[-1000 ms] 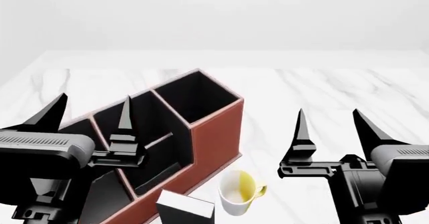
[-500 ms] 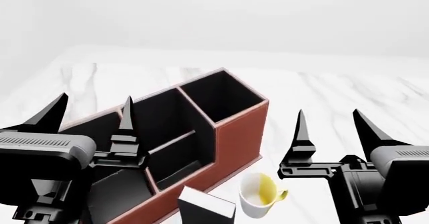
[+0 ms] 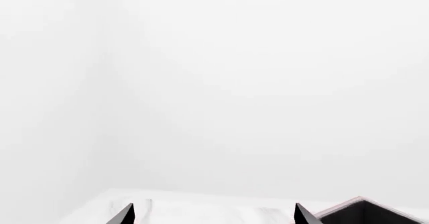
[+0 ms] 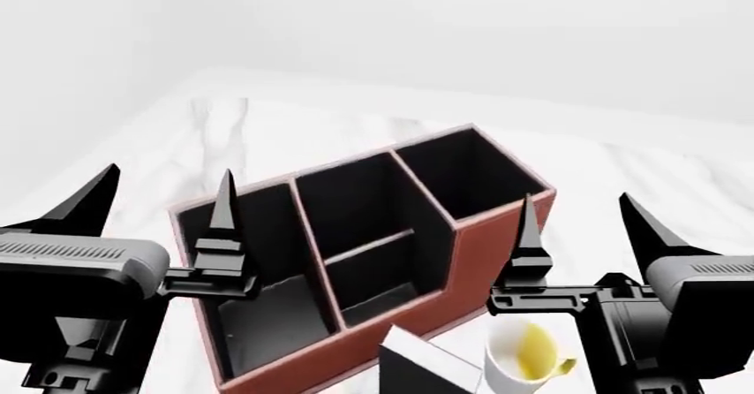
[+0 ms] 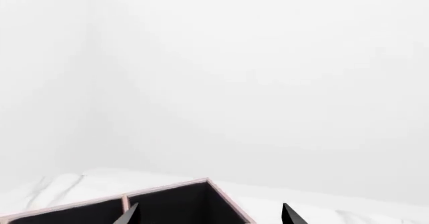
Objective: Pick up the book and place it in the right compartment of the caddy.
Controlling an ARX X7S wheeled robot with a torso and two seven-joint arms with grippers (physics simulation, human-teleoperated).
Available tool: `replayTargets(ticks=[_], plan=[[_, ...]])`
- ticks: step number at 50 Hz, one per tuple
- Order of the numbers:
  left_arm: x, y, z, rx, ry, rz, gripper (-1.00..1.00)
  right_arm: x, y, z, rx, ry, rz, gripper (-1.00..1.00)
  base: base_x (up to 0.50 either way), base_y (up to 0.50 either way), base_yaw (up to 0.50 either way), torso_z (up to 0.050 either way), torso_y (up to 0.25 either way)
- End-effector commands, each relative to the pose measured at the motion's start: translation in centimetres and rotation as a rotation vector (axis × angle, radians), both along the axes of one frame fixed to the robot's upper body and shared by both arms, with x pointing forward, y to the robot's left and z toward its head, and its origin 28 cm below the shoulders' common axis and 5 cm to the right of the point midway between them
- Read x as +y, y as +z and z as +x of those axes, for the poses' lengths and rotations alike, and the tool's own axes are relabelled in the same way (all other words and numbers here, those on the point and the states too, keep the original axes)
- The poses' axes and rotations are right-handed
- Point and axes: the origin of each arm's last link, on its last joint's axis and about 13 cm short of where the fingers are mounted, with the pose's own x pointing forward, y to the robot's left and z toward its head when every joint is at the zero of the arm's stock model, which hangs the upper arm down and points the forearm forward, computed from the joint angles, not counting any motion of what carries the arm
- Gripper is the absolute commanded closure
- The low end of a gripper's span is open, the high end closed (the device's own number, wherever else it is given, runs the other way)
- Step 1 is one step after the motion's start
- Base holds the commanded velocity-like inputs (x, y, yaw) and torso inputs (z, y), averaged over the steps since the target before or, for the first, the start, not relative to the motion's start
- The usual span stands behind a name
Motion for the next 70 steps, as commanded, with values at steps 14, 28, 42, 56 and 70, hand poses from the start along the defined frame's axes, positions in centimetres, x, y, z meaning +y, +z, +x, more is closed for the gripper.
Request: replayTargets(ticks=[14, 28, 42, 56, 70], plan=[[-0.06, 0.03, -0.07, 0.0, -0.005, 0.003, -1.0, 0.02, -0.03, 0.05, 0.006, -0.002, -0.004, -1.0, 0.0, 0.0, 0.5, 0.0, 0.0], [-0.08, -0.05, -0.07, 0.0, -0.006, 0.005, -1.0, 0.0, 0.06, -0.01, 0.001, -0.008, 0.003, -1.0, 0.0, 0.0, 0.5, 0.0, 0.0], [-0.09, -0.04, -0.07, 0.001, -0.005, 0.007, -1.0, 0.03, -0.01, -0.07, -0.01, 0.031, 0.041, -1.0, 0.01, -0.02, 0.04, 0.0, 0.0], [-0.07, -0.05, -0.06, 0.0, -0.006, 0.008, -1.0, 0.11, -0.05, -0.05, -0.015, 0.035, 0.035, -1.0, 0.13, -0.4, 0.0, 0.0, 0.0], [-0.09, -0.08, -0.07, 0.001, -0.004, 0.009, -1.0, 0.16, -0.06, -0.12, -0.011, 0.039, 0.026, -1.0, -0.18, -0.17, 0.0, 0.0, 0.0]])
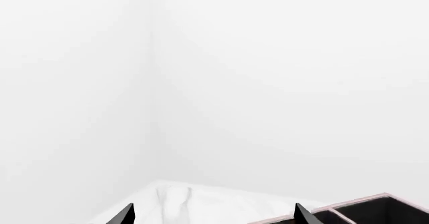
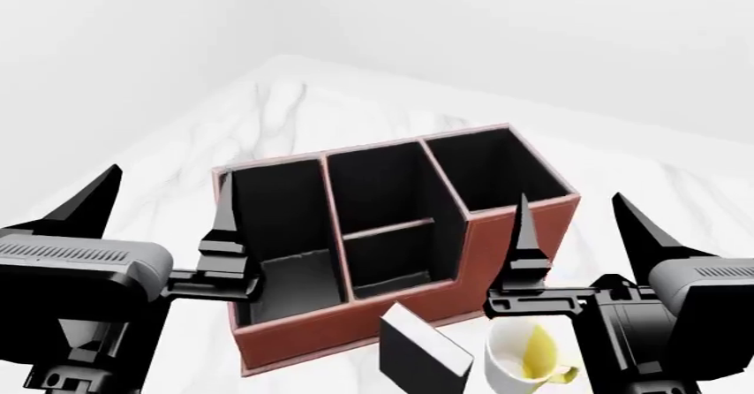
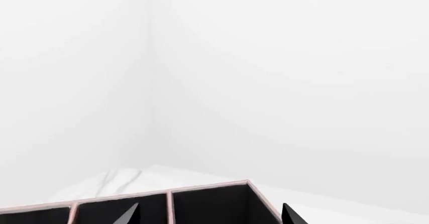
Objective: Pick up the book and place it in the right compartment of the caddy.
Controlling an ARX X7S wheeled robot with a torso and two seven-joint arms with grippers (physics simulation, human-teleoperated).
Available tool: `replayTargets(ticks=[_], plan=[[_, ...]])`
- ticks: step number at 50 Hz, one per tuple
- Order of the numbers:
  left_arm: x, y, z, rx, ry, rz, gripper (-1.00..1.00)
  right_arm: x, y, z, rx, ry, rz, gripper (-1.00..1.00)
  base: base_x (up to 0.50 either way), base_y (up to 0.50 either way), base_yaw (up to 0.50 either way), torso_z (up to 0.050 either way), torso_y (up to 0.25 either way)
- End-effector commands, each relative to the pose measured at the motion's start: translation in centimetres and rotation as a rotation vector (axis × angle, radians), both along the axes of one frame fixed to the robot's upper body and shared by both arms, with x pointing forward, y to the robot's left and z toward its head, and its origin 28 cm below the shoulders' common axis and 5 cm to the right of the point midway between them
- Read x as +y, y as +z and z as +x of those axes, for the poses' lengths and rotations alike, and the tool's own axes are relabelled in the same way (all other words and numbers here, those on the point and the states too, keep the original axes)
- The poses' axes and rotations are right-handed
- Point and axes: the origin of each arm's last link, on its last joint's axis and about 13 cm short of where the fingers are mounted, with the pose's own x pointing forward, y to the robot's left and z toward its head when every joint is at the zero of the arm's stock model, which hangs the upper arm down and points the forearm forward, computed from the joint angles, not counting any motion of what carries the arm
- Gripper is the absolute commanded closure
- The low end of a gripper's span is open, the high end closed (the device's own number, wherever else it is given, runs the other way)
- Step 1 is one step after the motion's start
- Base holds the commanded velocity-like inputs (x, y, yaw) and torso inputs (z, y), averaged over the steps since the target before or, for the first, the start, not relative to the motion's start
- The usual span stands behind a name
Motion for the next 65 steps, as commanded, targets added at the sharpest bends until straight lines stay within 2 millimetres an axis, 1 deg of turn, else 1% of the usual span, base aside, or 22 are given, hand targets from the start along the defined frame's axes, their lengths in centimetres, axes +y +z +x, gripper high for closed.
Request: replayTargets(ticks=[1, 21, 29, 50, 52, 53, 57, 61, 65], plan=[[0.0, 0.0, 0.0, 0.001, -0.001, 0.001, -1.0, 0.0, 0.0, -0.1, -0.003, 0.003, -0.003, -1.0, -0.29, -0.24, 0.0, 0.0, 0.0], [-0.1, -0.1, 0.0, 0.0, -0.002, 0.006, -1.0, 0.1, 0.1, -0.1, -0.017, 0.021, 0.0, -1.0, 0.0, 0.0, 0.0, 0.0, 0.0], [-0.1, 0.0, 0.0, -0.001, -0.001, 0.008, -1.0, 0.1, 0.0, -0.1, -0.011, 0.018, -0.009, -1.0, 0.34, 0.16, 0.0, 0.0, 0.0], [0.0, 0.0, 0.1, -0.003, 0.003, 0.011, -1.0, 0.1, 0.2, -0.2, -0.011, 0.027, -0.022, -1.0, 0.0, 0.0, 0.0, 0.0, 0.0], [0.2, 0.2, 0.1, -0.003, 0.004, 0.005, -1.0, 0.0, 0.7, -0.4, -0.007, 0.05, -0.023, -1.0, 0.0, 0.0, 0.0, 0.0, 0.0], [0.2, 0.1, 0.1, -0.003, 0.008, 0.005, -1.0, 0.0, 1.2, -0.6, -0.006, 0.1, -0.08, -1.0, 0.0, 0.0, 0.0, 0.0, 0.0], [0.1, 0.1, 0.0, -0.006, 0.007, 0.005, -1.0, -0.6, 2.2, -1.0, -0.003, 0.158, -0.025, -1.0, 0.0, 0.0, 0.0, 0.0, 0.0], [0.1, 0.1, 0.0, -0.005, 0.01, 0.005, -1.0, -0.9, 2.1, -1.6, 0.031, 0.245, -0.04, -1.0, 0.0, 0.0, 0.0, 0.0, 0.0], [0.1, 0.1, 0.0, -0.003, 0.01, 0.006, -1.0, -1.2, 1.1, -1.9, 0.06, 0.289, -0.078, -1.0, 0.0, 0.0, 0.0, 0.0, 0.0]])
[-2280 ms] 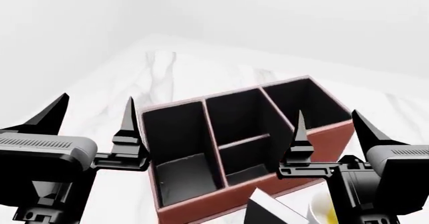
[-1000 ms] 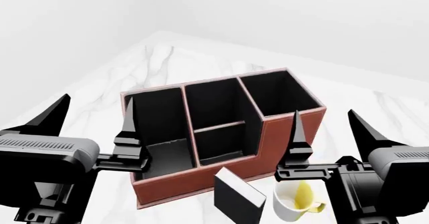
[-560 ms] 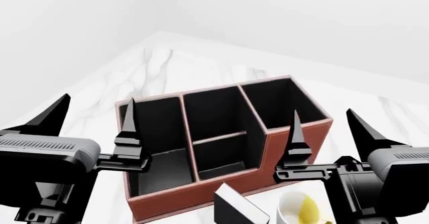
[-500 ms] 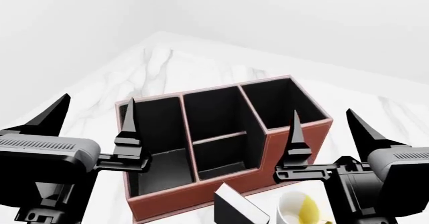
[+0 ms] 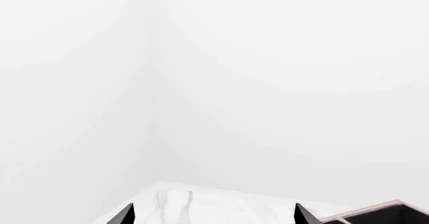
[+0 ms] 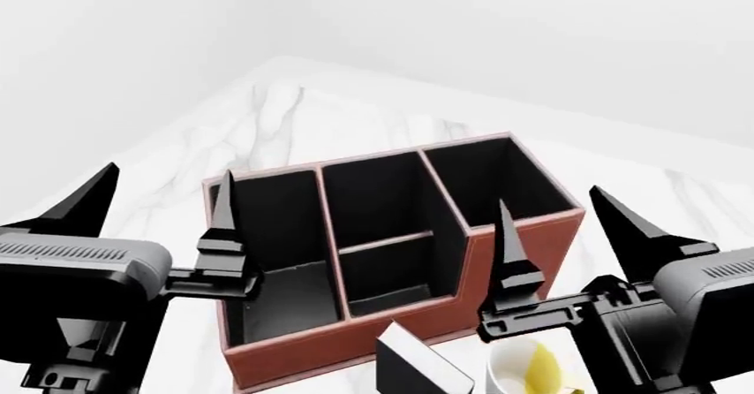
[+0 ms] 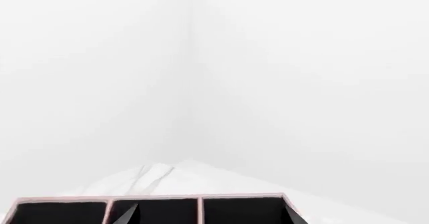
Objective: Pick up the book and place it in the right compartment of the caddy.
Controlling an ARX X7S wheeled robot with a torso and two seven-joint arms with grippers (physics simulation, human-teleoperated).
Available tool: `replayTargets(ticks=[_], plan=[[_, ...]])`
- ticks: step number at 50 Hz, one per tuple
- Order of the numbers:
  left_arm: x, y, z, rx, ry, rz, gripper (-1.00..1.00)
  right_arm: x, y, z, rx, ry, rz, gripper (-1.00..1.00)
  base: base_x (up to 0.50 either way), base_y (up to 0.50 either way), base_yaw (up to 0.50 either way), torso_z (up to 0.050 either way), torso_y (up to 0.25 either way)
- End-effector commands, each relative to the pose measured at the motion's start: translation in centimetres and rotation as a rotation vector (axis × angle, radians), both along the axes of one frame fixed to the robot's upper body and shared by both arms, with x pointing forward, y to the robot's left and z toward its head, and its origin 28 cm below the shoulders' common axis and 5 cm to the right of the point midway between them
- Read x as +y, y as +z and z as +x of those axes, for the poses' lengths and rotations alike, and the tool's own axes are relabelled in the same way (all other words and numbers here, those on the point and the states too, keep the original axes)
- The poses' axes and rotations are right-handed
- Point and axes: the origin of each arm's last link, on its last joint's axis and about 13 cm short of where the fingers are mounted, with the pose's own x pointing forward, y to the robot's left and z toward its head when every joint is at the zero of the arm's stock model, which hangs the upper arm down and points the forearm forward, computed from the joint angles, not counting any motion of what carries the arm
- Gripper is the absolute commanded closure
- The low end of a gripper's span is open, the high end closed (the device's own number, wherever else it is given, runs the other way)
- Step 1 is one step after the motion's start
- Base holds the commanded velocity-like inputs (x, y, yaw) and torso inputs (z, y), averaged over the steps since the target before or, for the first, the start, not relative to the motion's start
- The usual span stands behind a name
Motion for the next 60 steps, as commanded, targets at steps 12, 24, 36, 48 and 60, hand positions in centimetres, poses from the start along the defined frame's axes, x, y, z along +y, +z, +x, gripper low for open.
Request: replayTargets(ticks=[12, 24, 36, 48, 60], plan=[[0.1, 0.1, -0.1, 0.001, 0.005, 0.0, -1.0, -0.9, -0.6, -2.2, 0.145, 0.215, -0.075, -1.0, 0.0, 0.0, 0.0, 0.0, 0.0], [0.0, 0.1, -0.1, -0.001, 0.004, 0.003, -1.0, -1.0, -1.6, -2.4, 0.205, 0.268, -0.08, -1.0, 0.0, 0.0, 0.0, 0.0, 0.0], [0.0, -0.1, 0.0, 0.002, 0.006, 0.004, -1.0, -0.9, -2.4, -2.3, 0.239, 0.29, -0.07, -1.0, 0.0, 0.0, 0.0, 0.0, 0.0], [0.0, -0.1, 0.0, 0.004, 0.005, 0.006, -1.0, -0.7, -3.2, -2.2, 0.271, 0.317, -0.072, -1.0, 0.0, 0.0, 0.0, 0.0, 0.0], [0.0, -0.1, 0.0, 0.006, 0.006, 0.009, -1.0, -0.3, -3.9, -2.2, 0.286, 0.349, -0.068, -1.0, 0.0, 0.0, 0.0, 0.0, 0.0]])
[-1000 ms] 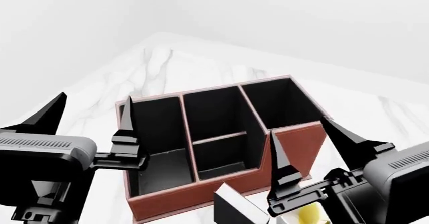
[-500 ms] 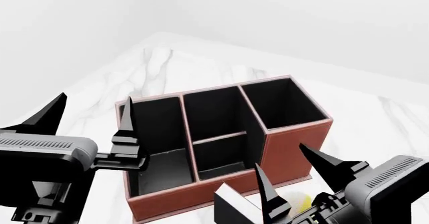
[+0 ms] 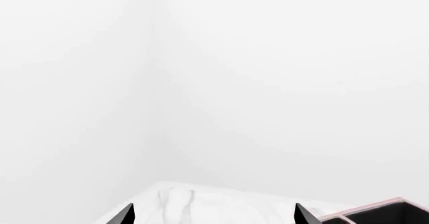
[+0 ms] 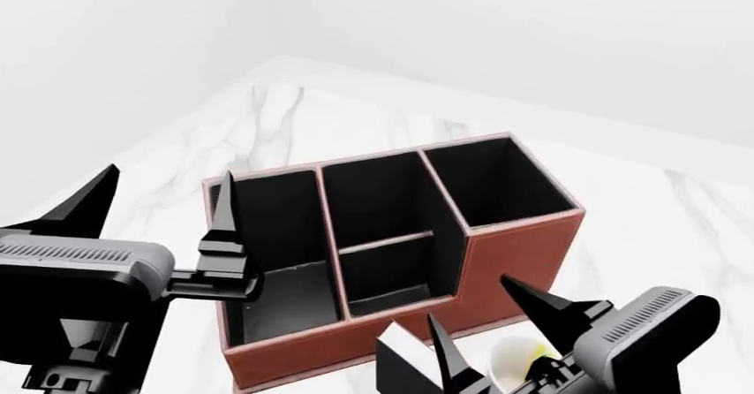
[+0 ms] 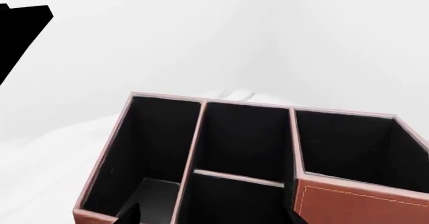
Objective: Pick up the book and place it in the right compartment of the caddy.
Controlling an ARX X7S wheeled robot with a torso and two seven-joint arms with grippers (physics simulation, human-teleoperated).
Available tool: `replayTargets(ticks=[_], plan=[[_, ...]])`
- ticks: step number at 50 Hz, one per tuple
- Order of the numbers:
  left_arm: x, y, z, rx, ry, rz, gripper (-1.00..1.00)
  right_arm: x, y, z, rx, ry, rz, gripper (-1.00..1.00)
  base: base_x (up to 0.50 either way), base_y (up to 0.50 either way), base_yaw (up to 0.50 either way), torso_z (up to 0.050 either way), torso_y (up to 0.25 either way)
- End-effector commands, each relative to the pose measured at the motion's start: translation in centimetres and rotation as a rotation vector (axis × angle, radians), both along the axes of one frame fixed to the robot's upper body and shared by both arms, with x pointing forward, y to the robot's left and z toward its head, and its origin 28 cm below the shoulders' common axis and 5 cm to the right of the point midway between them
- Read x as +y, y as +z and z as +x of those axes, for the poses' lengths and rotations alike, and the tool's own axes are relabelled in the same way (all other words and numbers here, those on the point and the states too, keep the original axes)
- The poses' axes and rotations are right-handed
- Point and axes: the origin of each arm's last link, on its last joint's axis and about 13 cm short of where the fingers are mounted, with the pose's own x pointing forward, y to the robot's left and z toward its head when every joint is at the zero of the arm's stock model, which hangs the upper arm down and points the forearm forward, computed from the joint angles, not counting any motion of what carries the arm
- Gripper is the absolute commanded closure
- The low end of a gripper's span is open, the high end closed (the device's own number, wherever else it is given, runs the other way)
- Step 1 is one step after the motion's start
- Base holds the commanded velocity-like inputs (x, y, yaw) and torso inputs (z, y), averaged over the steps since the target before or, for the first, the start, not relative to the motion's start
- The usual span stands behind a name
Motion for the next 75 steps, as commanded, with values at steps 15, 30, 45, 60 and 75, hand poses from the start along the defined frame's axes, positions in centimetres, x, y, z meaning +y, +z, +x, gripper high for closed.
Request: replayTargets(ticks=[15, 30, 45, 60, 75], plan=[[-0.1, -0.1, 0.0, 0.003, 0.003, 0.007, -1.0, 0.4, -1.2, 0.2, 0.034, 0.029, -0.005, -1.0, 0.0, 0.0, 0.0, 0.0, 0.0], [-0.1, -0.1, 0.0, 0.005, 0.002, 0.007, -1.0, 0.7, -2.2, 0.3, 0.057, 0.047, -0.004, -1.0, 0.0, 0.0, 0.0, 0.0, 0.0], [-0.1, -0.3, 0.2, 0.009, 0.006, 0.011, -1.0, 0.7, -3.0, 0.4, 0.079, 0.045, -0.024, -1.0, 0.0, 0.0, 0.0, 0.0, 0.0], [-0.1, -0.2, 0.1, 0.008, 0.004, 0.013, -1.0, 0.5, -4.5, 0.2, 0.111, 0.026, -0.016, -1.0, 0.0, 0.0, 0.0, 0.0, 0.0], [-0.1, -0.3, 0.1, 0.007, 0.004, 0.012, -1.0, 0.6, -5.7, 0.2, 0.138, 0.025, -0.024, -1.0, 0.0, 0.0, 0.0, 0.0, 0.0]])
